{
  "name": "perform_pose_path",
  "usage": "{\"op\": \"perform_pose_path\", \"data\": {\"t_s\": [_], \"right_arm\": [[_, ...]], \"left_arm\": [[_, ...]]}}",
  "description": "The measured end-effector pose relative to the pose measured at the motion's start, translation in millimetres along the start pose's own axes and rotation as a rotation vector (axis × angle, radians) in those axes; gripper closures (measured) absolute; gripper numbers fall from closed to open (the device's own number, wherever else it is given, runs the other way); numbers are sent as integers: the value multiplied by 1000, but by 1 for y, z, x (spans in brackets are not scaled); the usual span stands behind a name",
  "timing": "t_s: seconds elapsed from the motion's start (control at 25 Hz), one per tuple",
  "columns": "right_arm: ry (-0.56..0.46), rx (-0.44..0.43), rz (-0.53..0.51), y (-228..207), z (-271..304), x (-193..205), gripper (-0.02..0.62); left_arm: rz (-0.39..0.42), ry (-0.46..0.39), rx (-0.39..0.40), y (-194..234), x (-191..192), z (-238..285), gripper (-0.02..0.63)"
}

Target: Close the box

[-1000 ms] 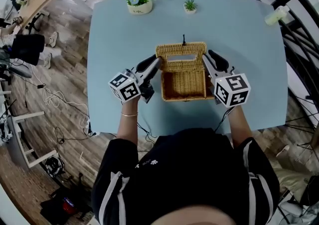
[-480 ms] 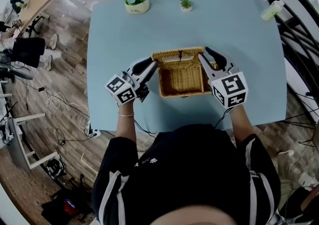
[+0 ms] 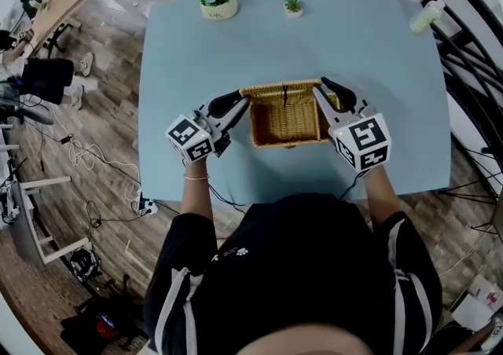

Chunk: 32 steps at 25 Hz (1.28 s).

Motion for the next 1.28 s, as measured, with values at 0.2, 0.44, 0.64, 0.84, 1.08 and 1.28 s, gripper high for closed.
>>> {"op": "perform_pose_path", "data": {"t_s": [0.2,0.44,0.64,0.84,1.08,1.28], "right_arm": [[15,7,-22,5,-4,3,515],[13,13,-15,12,-10,7,515],[13,13,-7,17,-15,11,515],[15,18,0,22,-21,15,514],[5,16,46,31,-24,22,508],[-10,13,96,37,-29,30,503]], "left_arm": [[25,21,-3,-4,0,-1,541],[27,49,-55,-14,-1,-7,531],[32,25,-97,-25,-6,-14,523],[30,-4,-132,-38,-10,-20,523],[12,-10,-152,-48,-6,-30,524],[-2,1,-177,-55,-1,-35,523]]}}
Point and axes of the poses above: the fingertips, and each gripper's own axes: z forward along the fingers, y to its left, x out of its underside, the point moved 9 cm from there along -z, backward along the fingers, and after that the axes turned 11 degrees about -x, right-handed, at the moved point
